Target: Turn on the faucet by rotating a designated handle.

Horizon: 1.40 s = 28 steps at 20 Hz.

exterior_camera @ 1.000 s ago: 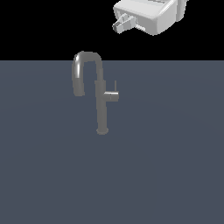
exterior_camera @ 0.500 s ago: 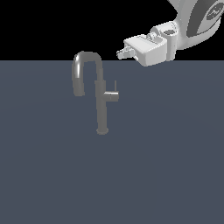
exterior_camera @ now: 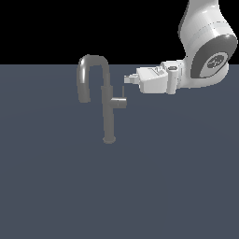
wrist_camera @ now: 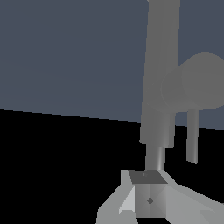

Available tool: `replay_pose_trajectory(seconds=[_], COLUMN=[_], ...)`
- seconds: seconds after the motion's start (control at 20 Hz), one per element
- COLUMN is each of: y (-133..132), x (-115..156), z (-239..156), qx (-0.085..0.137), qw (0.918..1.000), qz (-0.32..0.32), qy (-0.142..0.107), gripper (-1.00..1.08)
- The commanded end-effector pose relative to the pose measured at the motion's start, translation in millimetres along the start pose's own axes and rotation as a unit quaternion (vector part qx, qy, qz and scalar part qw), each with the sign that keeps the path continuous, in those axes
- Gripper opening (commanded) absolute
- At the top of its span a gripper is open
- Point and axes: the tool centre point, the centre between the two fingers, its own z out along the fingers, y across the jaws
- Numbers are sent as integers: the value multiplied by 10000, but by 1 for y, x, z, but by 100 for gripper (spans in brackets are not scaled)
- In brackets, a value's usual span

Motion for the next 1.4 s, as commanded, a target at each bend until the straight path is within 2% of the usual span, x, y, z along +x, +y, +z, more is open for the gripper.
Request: replay_pose_trajectory(seconds=[0.0,0.2,0.4,0.75,1.35], y=[-1,-1,-1,-1,24], x=[11,23,29,30,15], z=[3,6,9,9,11], qx=[173,357,451,467,466], qw=[9996,9982,9971,9968,9968], qz=[176,371,470,486,487], qy=[-152,-316,-404,-421,-424], gripper=[-100,-100,-100,-100,-100])
